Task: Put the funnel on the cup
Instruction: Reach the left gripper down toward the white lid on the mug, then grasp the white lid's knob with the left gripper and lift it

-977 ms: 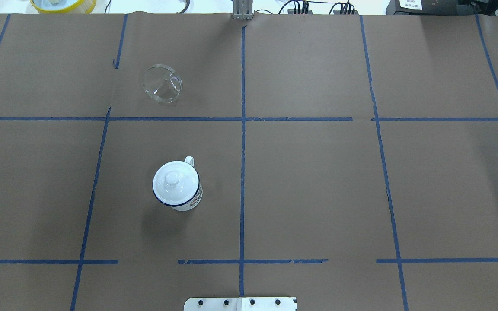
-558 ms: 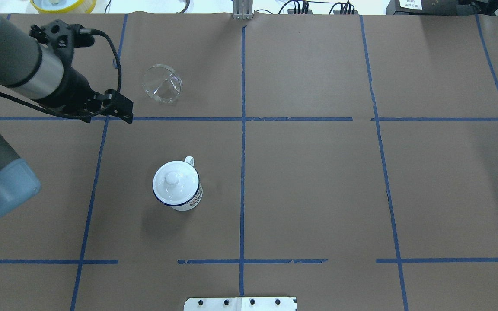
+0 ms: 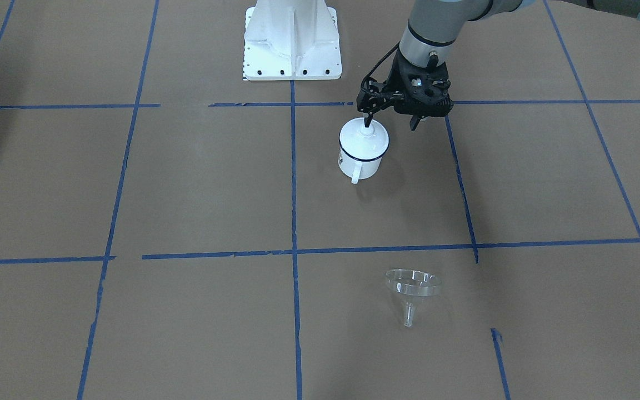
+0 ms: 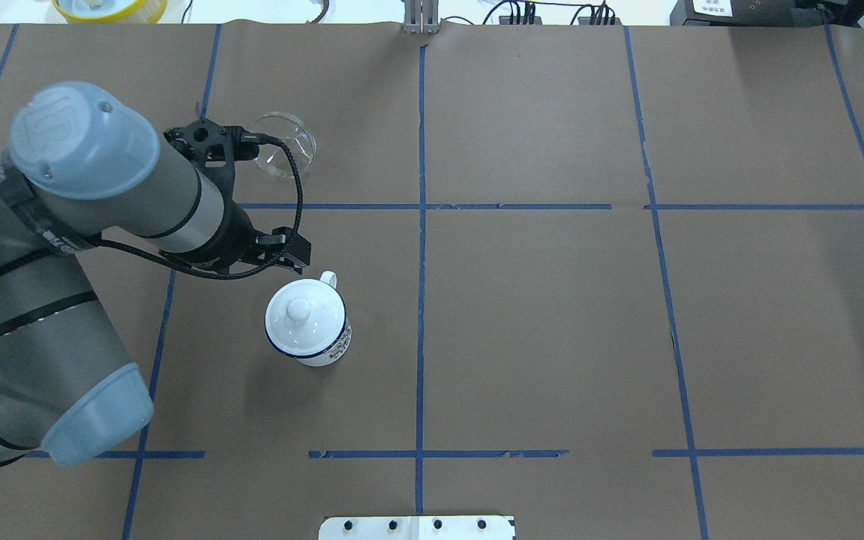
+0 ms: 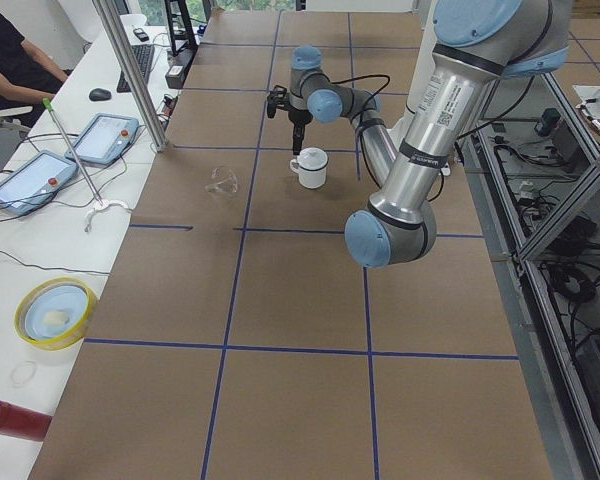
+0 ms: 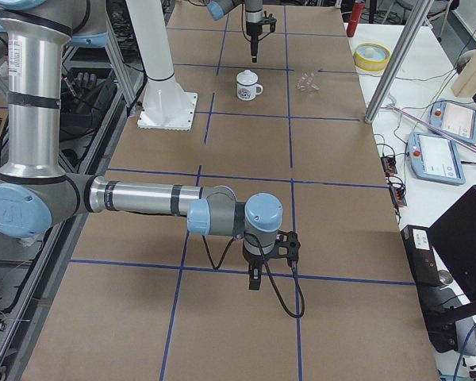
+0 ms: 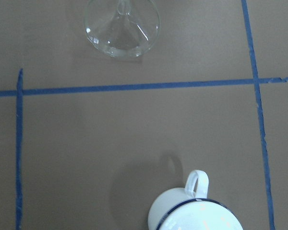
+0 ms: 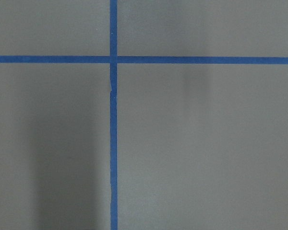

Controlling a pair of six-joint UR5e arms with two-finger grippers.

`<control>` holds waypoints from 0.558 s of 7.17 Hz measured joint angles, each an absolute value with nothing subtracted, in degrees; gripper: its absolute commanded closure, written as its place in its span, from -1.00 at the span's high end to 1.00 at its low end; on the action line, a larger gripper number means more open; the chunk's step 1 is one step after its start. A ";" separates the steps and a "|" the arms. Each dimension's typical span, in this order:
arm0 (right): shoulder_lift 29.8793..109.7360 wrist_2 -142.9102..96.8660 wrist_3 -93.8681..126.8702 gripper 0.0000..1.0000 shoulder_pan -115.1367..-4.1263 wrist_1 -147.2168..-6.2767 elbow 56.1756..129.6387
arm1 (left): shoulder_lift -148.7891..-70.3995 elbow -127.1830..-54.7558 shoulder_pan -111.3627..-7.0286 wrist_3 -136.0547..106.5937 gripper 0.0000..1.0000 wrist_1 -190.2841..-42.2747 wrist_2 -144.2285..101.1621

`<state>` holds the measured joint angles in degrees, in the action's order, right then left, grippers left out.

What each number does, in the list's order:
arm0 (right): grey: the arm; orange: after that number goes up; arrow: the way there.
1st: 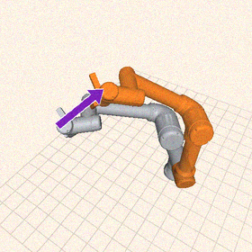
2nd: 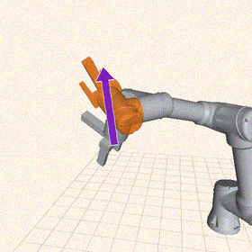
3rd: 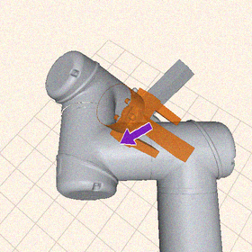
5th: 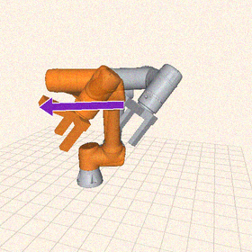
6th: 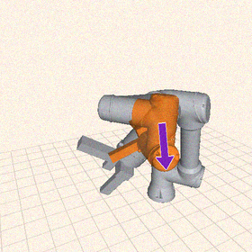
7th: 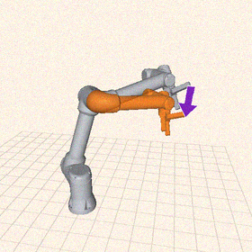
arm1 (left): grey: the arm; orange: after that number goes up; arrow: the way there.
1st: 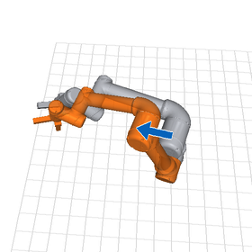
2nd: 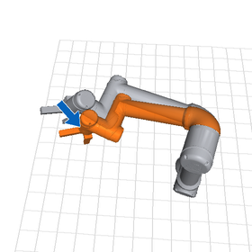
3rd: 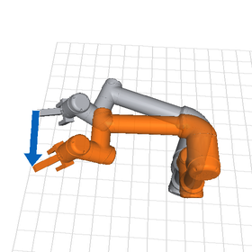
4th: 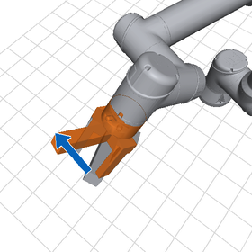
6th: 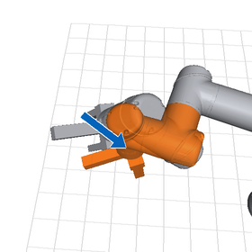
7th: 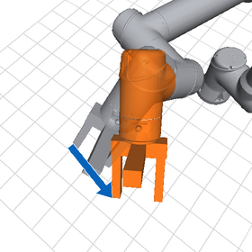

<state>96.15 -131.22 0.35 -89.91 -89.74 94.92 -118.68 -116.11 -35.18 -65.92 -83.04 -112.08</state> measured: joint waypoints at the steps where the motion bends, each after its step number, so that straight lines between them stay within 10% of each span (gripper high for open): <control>1: 96.15 -131.22 0.35 1.00 -89.91 -89.74 94.92 | -119.14 -115.33 -33.52 -67.07 0.85 -82.99 -110.66; 4: 96.15 -131.22 0.35 1.00 -89.91 -89.74 94.92 | -119.41 -114.37 -31.01 -68.77 0.49 -82.99 -108.03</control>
<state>96.15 -131.22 0.35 -89.91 -89.74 94.92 -119.41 -114.37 -31.01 -68.77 -82.99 -108.03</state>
